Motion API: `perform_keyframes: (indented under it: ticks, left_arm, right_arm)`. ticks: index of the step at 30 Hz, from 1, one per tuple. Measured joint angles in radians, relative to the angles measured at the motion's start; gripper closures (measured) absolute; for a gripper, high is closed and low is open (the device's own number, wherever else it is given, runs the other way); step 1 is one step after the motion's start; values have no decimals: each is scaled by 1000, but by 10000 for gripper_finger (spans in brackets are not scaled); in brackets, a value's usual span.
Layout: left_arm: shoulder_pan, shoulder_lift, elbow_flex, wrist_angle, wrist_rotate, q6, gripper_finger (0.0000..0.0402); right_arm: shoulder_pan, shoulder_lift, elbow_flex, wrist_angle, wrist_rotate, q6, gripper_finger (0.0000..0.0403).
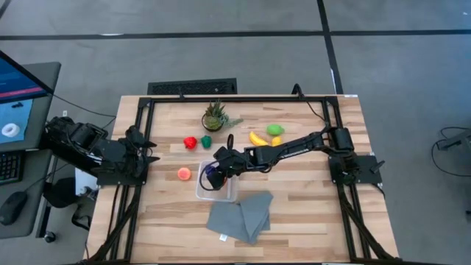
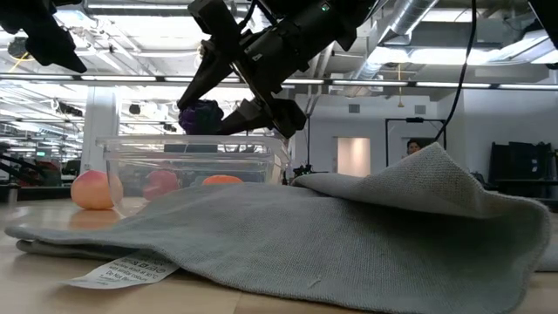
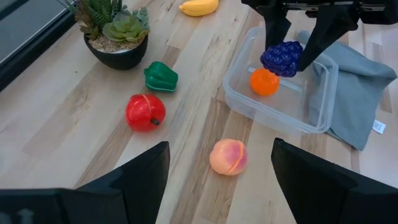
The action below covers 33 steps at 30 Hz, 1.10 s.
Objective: Pick and placing Produce into tupperware
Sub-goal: Put the purple grapes into the transparent container, then put the pink peach into the transparent container
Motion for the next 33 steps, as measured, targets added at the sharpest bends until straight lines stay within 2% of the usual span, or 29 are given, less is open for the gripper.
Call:
perform_keyframes:
  ticks: [8,26,33]
  left_arm:
    - [0,0,0,0,0,0,132]
    - [0,0,0,0,-2,-9,132]
    - [0,0,0,0,-2,-9,132]
  right_arm:
    - [0,0,0,0,0,8,89]
    - [35,-11,0,-60,-3,-44,92]
    - [74,-11,0,-71,83,-71,92]
